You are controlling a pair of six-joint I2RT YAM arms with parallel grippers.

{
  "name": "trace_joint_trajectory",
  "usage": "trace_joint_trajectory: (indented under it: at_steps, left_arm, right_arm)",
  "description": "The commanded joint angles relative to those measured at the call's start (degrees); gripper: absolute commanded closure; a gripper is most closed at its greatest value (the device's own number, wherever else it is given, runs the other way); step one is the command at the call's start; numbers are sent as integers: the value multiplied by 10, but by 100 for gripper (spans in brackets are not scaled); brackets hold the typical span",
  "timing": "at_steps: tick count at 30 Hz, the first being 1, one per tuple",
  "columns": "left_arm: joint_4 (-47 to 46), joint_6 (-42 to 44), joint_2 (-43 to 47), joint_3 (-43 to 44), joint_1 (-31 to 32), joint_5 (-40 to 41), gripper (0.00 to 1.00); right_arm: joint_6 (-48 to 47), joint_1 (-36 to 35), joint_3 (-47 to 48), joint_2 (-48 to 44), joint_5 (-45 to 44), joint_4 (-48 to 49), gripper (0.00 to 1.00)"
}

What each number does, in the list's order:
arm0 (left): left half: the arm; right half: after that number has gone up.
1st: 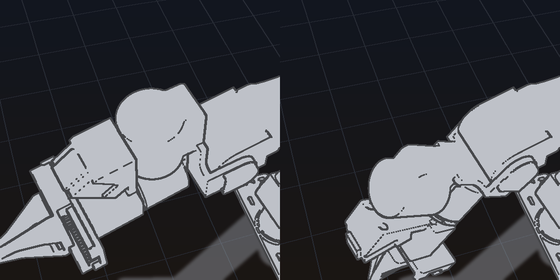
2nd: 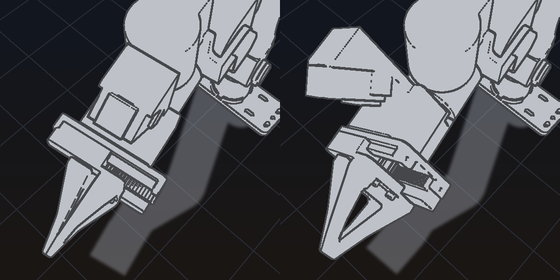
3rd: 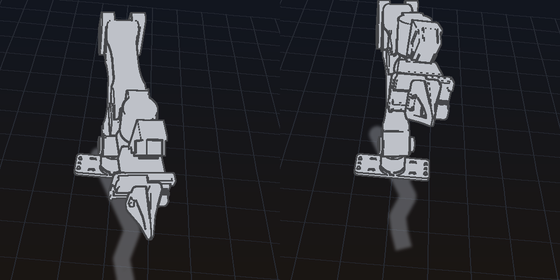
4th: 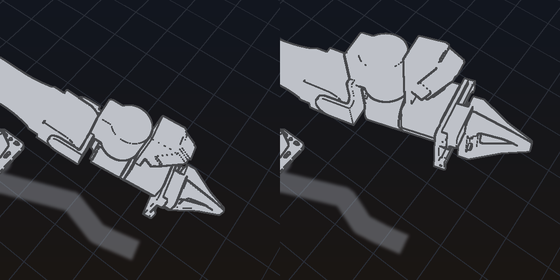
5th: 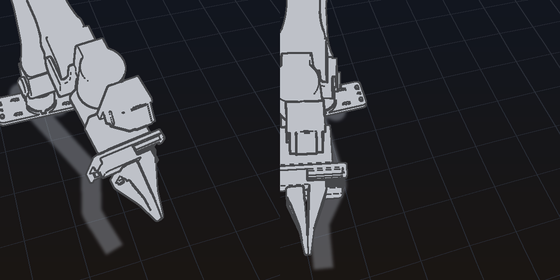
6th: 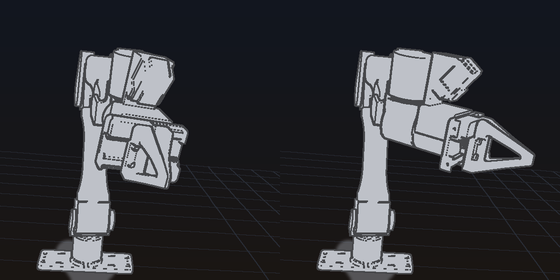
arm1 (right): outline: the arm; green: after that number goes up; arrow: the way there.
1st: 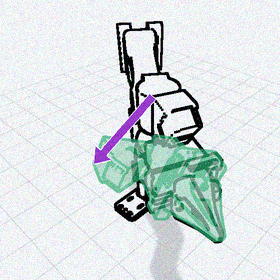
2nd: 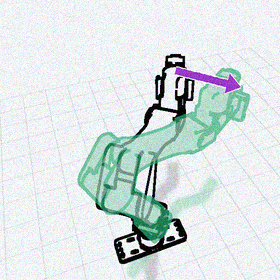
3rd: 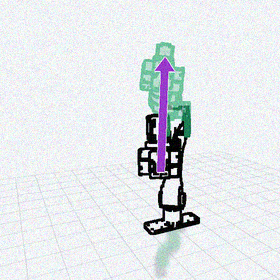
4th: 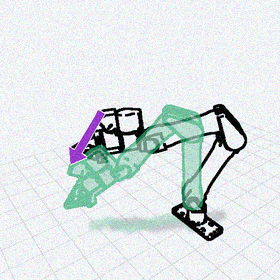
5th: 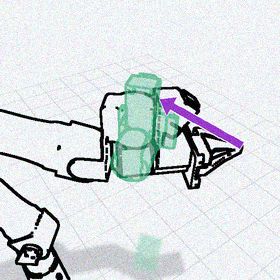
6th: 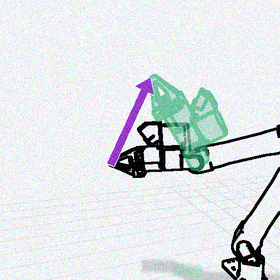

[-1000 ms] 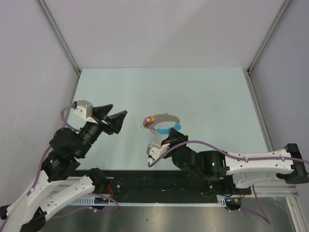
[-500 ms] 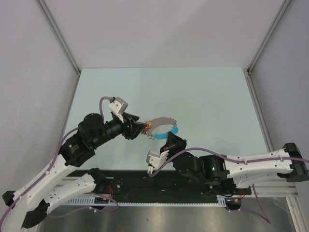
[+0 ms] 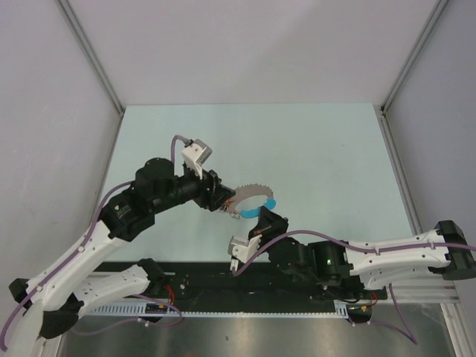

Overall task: Remove the keys from the keyring
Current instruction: Pick up the key from the keyring.

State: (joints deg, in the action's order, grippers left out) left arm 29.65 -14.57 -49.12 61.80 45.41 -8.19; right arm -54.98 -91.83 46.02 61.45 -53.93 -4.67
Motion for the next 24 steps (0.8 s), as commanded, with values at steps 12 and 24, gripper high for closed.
trace_joint_trajectory:
  at_steps: [12, 24]
  left_arm:
    - [117, -9, -48, 61, -15, -29, 53]
    - [101, -4, -4, 61, -15, -67, 53]
  right_arm:
    - [-22, 4, -21, -30, 8, 77, 100]
    - [37, 37, -26, -33, 27, 48, 100]
